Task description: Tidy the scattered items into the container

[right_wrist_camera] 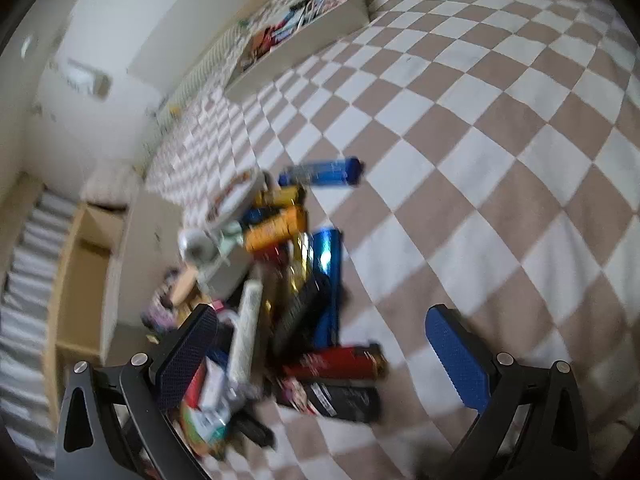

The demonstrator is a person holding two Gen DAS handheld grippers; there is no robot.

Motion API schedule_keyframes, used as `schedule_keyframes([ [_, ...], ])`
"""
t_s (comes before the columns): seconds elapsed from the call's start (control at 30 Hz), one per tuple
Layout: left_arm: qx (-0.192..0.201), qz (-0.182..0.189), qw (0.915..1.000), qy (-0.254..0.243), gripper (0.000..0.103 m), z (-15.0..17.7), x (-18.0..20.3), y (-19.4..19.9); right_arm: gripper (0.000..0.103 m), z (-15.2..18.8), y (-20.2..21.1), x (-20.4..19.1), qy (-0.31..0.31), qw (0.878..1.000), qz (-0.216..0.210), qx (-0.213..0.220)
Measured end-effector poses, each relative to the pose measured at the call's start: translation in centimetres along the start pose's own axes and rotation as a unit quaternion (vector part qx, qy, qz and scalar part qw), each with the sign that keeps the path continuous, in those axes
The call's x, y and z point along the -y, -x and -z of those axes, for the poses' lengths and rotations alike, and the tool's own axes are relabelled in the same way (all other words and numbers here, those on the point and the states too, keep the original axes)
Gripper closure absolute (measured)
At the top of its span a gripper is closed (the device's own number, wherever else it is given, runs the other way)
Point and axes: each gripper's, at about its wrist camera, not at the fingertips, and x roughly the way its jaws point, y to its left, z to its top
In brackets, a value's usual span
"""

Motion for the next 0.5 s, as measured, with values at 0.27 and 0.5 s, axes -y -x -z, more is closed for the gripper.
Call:
schedule_keyframes([
  [0.27, 0.003, -0.005, 1.0000, 0.004, 0.082, -0.1, 0.0, 0.3, 0.000, 2.9, -1.7, -3.2, 0.115, 0.981, 0.131, -0.085],
  [0.5, 0.010, -0.032, 0.9993, 0.015, 0.022, 0.0, -0.6, 0.4, 0.000, 4.3, -3.5, -4.4, 0.126, 0.976, 0.159, -0.081],
])
